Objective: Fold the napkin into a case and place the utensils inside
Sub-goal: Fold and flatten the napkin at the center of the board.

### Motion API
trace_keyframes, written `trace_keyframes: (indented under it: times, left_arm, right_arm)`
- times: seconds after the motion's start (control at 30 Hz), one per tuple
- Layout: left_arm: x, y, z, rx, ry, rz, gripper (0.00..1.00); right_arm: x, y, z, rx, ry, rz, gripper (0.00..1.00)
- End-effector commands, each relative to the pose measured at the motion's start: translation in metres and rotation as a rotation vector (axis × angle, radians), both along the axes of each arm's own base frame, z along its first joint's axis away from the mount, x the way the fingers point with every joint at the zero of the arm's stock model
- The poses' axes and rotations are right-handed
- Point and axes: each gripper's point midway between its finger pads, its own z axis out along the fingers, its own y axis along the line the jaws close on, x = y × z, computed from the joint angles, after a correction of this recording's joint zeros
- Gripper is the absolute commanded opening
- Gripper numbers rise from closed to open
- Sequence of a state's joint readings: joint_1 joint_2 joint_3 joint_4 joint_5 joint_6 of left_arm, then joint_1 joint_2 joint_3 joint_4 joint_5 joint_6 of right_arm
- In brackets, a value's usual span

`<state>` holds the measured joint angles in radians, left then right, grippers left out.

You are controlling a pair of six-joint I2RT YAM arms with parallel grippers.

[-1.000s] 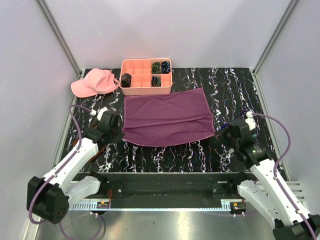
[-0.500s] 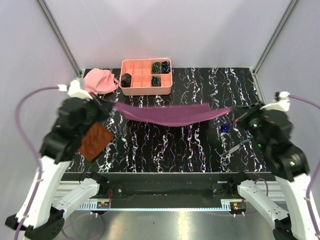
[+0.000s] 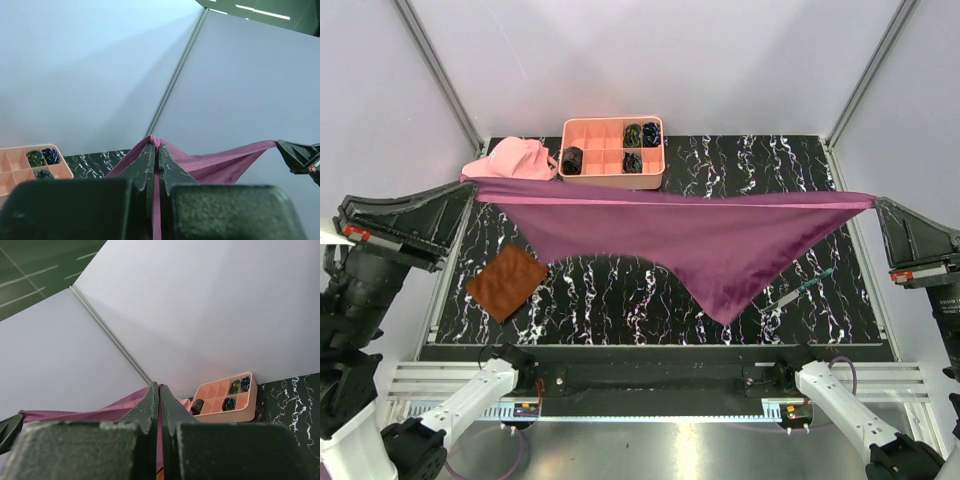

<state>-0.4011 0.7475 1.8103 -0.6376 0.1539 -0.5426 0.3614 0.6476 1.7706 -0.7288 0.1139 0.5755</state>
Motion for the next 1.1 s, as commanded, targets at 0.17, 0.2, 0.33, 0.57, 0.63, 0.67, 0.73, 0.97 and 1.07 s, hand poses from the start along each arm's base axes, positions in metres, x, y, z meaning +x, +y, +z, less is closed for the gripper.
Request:
trace_keyframes:
  times: [0.17, 0.2, 0.33, 0.57, 0.63, 0.67, 0.73, 0.97, 1.07]
  left_arm:
    - [0.088, -0.001, -0.082, 0.006, 0.345, 0.179, 0.00]
    - [0.111, -0.003, -0.102, 0.035, 0.428, 0.225, 0.00]
    - [0.171, 0.000, -0.181, 0.165, 0.701, 0.390, 0.00]
    - [0.267, 0.004, -0.318, 0.238, 1.066, 0.415, 0.00]
    - [0.297, 0.010, -0.355, 0.255, 1.099, 0.443, 0.00]
    - [0.306, 0.009, -0.366, 0.258, 1.107, 0.433, 0.00]
    - [0.331, 0.009, -0.387, 0.279, 1.084, 0.428, 0.00]
    - [0.374, -0.008, -0.438, 0.243, 1.129, 0.257, 0.00]
    - [0.380, -0.009, -0.452, 0.239, 1.154, 0.263, 0.00]
  right_arm:
    - [0.092, 0.004, -0.063, -0.084, 0.314, -0.157, 0.00]
    - [0.102, 0.005, -0.074, -0.104, 0.358, -0.174, 0.00]
    - [0.158, 0.008, -0.124, -0.200, 0.535, -0.276, 0.00]
    - [0.268, 0.036, -0.245, -0.348, 0.797, -0.286, 0.00]
    - [0.298, 0.044, -0.262, -0.350, 0.784, -0.264, 0.00]
    - [0.317, 0.048, -0.293, -0.373, 0.839, -0.248, 0.00]
    - [0.342, 0.050, -0.308, -0.391, 0.835, -0.243, 0.00]
    - [0.402, 0.053, -0.389, -0.422, 0.927, -0.165, 0.00]
    - [0.410, 0.056, -0.409, -0.429, 0.957, -0.141, 0.00]
